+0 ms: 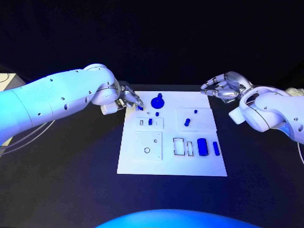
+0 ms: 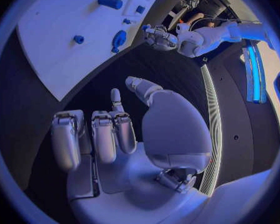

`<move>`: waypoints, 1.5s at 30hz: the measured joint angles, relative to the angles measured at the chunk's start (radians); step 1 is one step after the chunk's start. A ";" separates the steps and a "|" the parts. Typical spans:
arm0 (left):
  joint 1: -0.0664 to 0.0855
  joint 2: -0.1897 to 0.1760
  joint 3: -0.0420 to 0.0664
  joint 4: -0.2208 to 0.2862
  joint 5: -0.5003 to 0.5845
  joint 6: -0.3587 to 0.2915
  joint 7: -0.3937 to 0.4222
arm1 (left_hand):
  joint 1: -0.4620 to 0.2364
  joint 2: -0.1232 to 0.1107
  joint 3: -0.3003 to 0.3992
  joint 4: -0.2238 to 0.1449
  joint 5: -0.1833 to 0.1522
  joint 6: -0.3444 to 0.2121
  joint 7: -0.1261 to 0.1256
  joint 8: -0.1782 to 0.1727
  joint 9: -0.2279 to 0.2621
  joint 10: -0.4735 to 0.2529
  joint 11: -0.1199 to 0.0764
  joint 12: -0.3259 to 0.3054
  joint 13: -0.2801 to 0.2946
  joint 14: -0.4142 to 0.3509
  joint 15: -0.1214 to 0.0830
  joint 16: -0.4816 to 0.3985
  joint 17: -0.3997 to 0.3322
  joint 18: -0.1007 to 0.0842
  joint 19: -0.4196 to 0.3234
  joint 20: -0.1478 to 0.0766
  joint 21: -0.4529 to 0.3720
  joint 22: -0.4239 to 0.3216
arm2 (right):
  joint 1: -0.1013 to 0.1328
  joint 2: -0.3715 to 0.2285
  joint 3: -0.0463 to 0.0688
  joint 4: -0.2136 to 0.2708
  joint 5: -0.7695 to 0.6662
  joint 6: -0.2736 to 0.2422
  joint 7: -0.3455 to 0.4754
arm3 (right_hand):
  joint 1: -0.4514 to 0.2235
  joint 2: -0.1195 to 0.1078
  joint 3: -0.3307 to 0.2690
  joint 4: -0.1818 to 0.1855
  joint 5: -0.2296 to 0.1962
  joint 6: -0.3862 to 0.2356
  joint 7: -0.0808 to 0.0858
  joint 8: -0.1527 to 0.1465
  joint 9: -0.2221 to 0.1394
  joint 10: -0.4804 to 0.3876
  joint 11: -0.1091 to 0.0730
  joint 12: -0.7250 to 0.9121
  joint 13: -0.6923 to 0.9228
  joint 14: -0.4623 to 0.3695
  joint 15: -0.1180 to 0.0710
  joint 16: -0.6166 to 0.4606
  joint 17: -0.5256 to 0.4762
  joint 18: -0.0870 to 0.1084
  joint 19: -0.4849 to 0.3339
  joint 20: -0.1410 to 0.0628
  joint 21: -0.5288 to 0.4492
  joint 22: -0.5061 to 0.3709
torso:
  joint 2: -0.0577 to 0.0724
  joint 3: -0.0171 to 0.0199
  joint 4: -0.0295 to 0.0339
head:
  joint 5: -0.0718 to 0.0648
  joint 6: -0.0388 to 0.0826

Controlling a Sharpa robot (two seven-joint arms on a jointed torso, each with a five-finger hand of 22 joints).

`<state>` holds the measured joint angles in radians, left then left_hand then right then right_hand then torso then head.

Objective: Assemble the parts on the task board

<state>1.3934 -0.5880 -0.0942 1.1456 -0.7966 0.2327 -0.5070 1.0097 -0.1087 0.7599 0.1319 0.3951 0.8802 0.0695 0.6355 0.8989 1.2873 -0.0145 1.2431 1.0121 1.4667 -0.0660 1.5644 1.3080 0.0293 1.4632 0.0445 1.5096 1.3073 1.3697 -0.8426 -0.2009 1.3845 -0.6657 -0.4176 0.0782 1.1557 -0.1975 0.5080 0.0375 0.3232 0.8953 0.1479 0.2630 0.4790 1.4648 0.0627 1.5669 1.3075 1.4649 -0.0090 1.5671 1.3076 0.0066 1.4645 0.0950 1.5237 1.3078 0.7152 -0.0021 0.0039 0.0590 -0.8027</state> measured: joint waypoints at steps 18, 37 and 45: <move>-0.014 -0.047 -0.058 0.147 -0.141 -0.069 -0.029 | -0.032 -0.003 -0.005 -0.006 0.045 0.020 -0.010 0.009 -0.002 0.024 -0.008 0.021 0.030 -0.004 -0.003 0.000 0.000 0.000 0.004 -0.004 0.011 0.000 | -0.005 0.000 0.000 -0.004 0.001 0.002 0.000 | 0.000 0.000 0.000 0.000 0.000 0.000 0.000 0.000 0.001 0.000 0.000 0.000 0.000 0.000 0.000 0.000 0.000 0.000 0.000 0.000 -0.004 0.000 | -0.005 -0.0019 0.0076 | 0.003 -0.007; -0.017 -0.031 -0.066 0.171 -0.195 -0.070 -0.042 | -0.058 -0.005 0.027 -0.049 0.071 0.027 -0.013 0.014 -0.003 0.034 -0.005 0.029 0.045 0.000 -0.007 0.000 0.000 0.000 0.004 -0.003 0.015 0.000 | -0.006 -0.001 0.000 -0.004 0.001 0.003 0.000 | 0.000 0.000 0.000 0.000 0.000 0.000 0.000 0.000 0.001 0.000 0.000 0.000 0.000 0.000 0.000 0.000 0.000 0.000 0.000 0.000 -0.004 0.000 | -0.004 -0.0005 0.0068 | -0.001 -0.017; -0.017 -0.027 -0.067 0.174 -0.200 -0.050 -0.045 | -0.058 -0.005 0.027 -0.049 0.077 0.029 -0.011 0.014 -0.004 0.034 -0.005 0.034 0.046 0.000 -0.007 0.000 0.000 0.000 0.004 -0.003 0.015 0.000 | -0.006 -0.001 0.000 -0.004 0.001 0.003 -0.001 | 0.000 0.000 0.000 0.000 0.000 0.000 0.000 0.000 0.001 0.000 0.000 0.000 0.000 0.000 0.000 0.000 0.000 0.000 0.000 0.000 -0.004 0.000 | -0.005 -0.0004 0.0068 | -0.003 -0.019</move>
<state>1.3759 -0.6154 -0.1608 1.3191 -0.9961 0.1824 -0.5521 0.9519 -0.1137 0.7873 0.0826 0.4717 0.9089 0.0582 0.6499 0.8950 1.3209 -0.0196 1.2772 1.0586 1.4669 -0.0731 1.5644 1.3077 0.0293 1.4668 0.0412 1.5242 1.3073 1.3637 -0.8436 -0.2013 1.3805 -0.6643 -0.4145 0.0776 1.1557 -0.1975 0.5080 0.0375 0.3232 0.8953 0.1479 0.2630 0.4796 1.4648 0.0627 1.5669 1.3073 1.4649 -0.0090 1.5671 1.3073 0.0066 1.4645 0.0951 1.5199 1.3074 0.7106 -0.0025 0.0107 0.0561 -0.8218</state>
